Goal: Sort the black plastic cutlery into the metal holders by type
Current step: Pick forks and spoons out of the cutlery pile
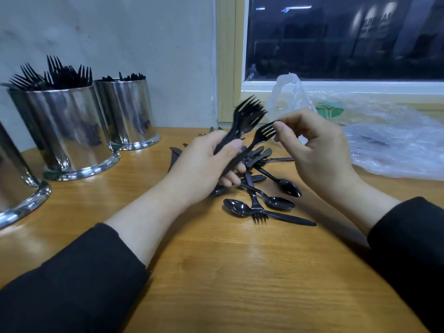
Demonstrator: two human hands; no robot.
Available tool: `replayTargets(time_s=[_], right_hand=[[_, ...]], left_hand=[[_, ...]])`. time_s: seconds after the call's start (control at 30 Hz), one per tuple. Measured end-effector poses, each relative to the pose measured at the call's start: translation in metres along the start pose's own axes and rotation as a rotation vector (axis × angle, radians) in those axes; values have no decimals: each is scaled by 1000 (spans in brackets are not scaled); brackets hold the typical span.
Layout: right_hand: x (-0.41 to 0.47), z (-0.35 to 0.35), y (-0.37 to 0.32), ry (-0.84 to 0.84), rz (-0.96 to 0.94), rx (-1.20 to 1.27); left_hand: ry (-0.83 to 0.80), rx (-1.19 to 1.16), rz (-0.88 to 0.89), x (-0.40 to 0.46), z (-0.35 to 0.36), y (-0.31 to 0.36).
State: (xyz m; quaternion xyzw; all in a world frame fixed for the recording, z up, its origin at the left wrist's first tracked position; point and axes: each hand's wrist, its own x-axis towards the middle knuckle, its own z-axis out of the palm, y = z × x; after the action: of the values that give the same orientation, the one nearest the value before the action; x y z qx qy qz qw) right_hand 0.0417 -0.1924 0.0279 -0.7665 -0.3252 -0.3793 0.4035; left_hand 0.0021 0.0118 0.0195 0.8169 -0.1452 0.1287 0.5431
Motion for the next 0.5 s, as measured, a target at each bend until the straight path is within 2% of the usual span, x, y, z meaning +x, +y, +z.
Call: replayTargets(time_s=[0.1,0.27,0.4,0.5], right_hand=[[0,-1,-2,-21,28,19],[5,-6,1,-161,128,55],[8,-19,2,-406,40,26],[6,-24,0,-436,32,47]], left_hand=[[-90,45,8,-2,4,-1],[18,-3,-67,2,0,-6],[6,75,-70,3,-2,-10],[58,77,-87,5,-3,-11]])
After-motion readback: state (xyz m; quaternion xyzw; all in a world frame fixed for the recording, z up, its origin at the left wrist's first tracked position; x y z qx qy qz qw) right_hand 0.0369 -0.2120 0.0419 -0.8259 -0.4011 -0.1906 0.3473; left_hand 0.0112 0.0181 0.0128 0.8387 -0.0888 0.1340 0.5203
